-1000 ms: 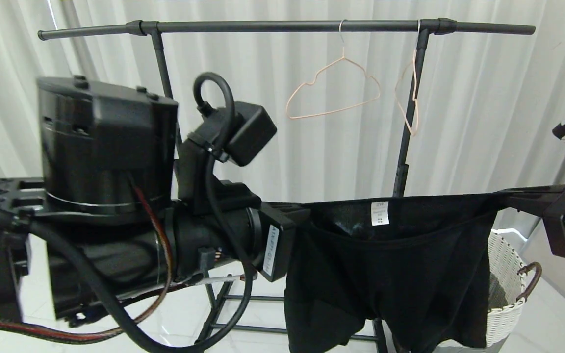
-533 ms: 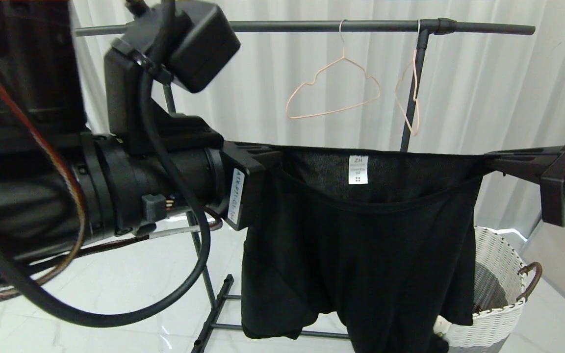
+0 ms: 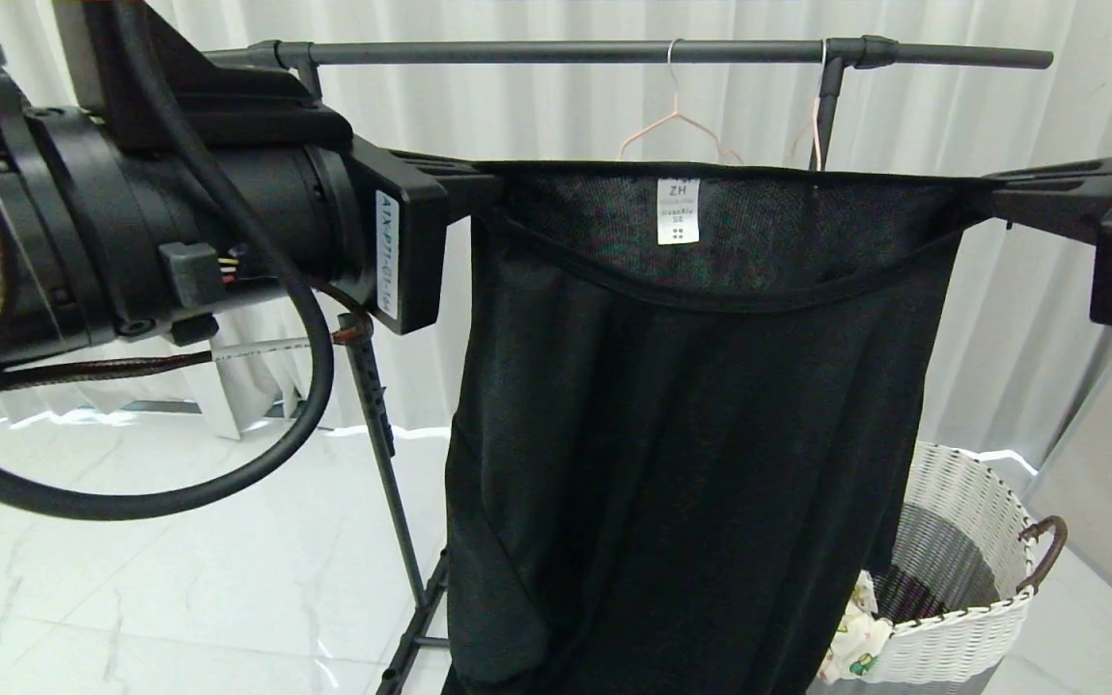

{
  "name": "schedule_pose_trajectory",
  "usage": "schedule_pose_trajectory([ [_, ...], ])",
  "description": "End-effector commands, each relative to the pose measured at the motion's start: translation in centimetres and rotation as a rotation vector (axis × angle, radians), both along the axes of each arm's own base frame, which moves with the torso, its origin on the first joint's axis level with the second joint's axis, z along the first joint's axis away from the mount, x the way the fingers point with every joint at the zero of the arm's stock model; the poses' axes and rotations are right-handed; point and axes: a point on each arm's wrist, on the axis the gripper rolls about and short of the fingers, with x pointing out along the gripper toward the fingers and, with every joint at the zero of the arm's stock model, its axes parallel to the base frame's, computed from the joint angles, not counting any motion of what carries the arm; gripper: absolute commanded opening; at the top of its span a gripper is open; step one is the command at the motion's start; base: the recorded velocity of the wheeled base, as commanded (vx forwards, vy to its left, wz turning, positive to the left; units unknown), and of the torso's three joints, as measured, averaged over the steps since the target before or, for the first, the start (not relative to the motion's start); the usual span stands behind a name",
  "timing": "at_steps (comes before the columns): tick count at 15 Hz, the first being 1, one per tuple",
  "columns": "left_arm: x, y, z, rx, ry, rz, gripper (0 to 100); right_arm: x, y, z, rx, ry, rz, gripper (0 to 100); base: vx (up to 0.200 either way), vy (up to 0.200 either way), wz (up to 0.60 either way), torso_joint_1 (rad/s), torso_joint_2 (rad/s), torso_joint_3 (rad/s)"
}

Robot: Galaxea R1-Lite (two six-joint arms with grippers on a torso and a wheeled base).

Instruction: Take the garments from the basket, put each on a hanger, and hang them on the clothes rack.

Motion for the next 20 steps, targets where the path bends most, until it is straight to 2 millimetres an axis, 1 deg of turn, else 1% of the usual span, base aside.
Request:
schedule_pose_trajectory([
  [1,-0.4,0.4,0.3,-0.01,-0.009,-0.009,0,-0.4,0.7,0.6,0.008,-0.014,0.043,0,0.0,0.0,0.0,0.0,0.0,0.0],
  [2,-0.9,0.7,0.2,-0.013,-0.01,-0.037,0,-0.8,1.0,0.8,0.012,-0.018,0.071,0,0.0,0.0,0.0,0.0,0.0,0.0],
  [4,-2.3,1.8,-0.8,0.017,-0.006,-0.137,0,-1.5,1.4,0.7,-0.002,-0.001,0.114,0,0.0,0.0,0.0,0.0,0.0,0.0],
  [6,-3.3,2.7,-2.3,0.077,-0.004,-0.158,0,-2.4,1.0,0.6,-0.023,0.021,0.131,0,0.0,0.0,0.0,0.0,0.0,0.0],
  [7,-3.5,3.0,-2.4,0.08,-0.005,-0.159,0,-2.8,0.7,0.6,-0.029,0.027,0.137,0,0.0,0.0,0.0,0.0,0.0,0.0],
  [8,-3.7,3.1,-2.4,0.077,-0.008,-0.168,0,-4.4,-0.8,0.5,-0.053,0.052,0.152,0,0.0,0.0,0.0,0.0,0.0,0.0],
  [10,-3.7,2.5,-1.7,0.061,-0.024,-0.19,0,-7.0,-2.8,0.1,-0.091,0.098,0.202,0,0.0,0.0,0.0,0.0,0.0,0.0],
  [12,-3.1,1.8,-1.3,0.057,-0.027,-0.19,0,-9.1,-3.7,-0.5,-0.134,0.137,0.315,0,0.0,0.0,0.0,0.0,0.0,0.0],
  [13,-2.7,1.4,-1.1,0.058,-0.026,-0.19,0,-10.0,-3.6,-0.8,-0.146,0.167,0.393,0,0.0,0.0,0.0,0.0,0.0,0.0],
  [15,-1.9,0.6,-0.9,0.059,-0.022,-0.19,0,-11.2,-2.8,-1.1,-0.132,0.228,0.534,0,0.0,0.0,0.0,0.0,0.0,0.0],
  [16,-1.7,0.3,-0.9,0.06,-0.021,-0.191,0,-11.4,-2.2,-1.1,-0.131,0.247,0.567,0,0.0,0.0,0.0,0.0,0.0,0.0],
  [17,-1.5,0.2,-0.8,0.059,-0.022,-0.191,0,-11.3,-1.7,-1.2,-0.136,0.257,0.572,0,0.0,0.0,0.0,0.0,0.0,0.0],
  [20,-1.7,0.3,-0.8,0.059,-0.022,-0.191,0,-11.1,-1.0,-1.1,-0.124,0.25,0.572,0,0.0,0.0,0.0,0.0,0.0,0.0],
])
